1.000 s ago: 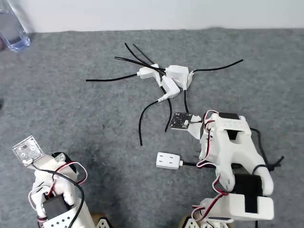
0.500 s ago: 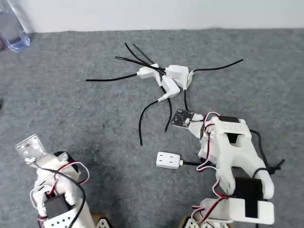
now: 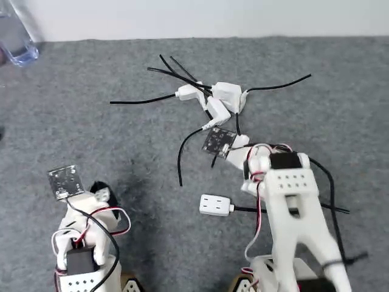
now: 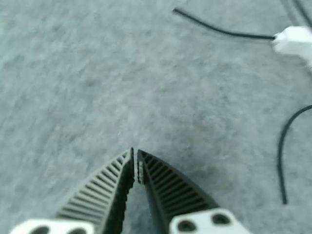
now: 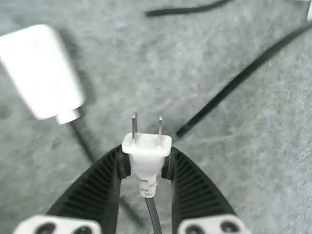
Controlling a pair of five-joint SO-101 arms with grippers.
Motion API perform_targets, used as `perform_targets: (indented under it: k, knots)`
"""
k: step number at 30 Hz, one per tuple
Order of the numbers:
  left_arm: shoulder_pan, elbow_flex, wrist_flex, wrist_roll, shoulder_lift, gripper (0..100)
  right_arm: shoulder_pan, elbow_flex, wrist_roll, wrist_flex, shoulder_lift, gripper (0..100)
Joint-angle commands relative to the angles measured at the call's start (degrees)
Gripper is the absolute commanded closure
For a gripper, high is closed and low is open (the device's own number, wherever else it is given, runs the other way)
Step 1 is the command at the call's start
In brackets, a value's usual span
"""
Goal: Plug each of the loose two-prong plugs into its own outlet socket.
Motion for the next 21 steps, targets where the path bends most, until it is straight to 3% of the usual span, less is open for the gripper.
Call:
perform_targets:
  k: [1, 4, 7, 11, 21]
  knots:
    - [6.7, -0.3, -5.9, -0.2, -0.6, 98, -4.8, -1.1, -2.5, 7.7, -9.9, 99.2]
    - [12.5, -0.6, -12.9, 5.8, -0.6, 99, -9.5, -1.1, -4.8, 12.2, -15.1, 99.2]
    - [13.9, -3.6, -19.8, 19.8, -0.6, 99, -14.0, -1.6, -8.3, 14.3, -18.9, 99.2]
    - [14.4, -9.5, -20.2, 38.2, -0.6, 99, -16.4, -6.1, -12.4, 17.5, -21.2, 99.2]
    - [36.3, -8.9, -20.3, 39.3, -0.6, 98, -16.0, -9.2, -15.4, 18.2, -21.8, 99.1]
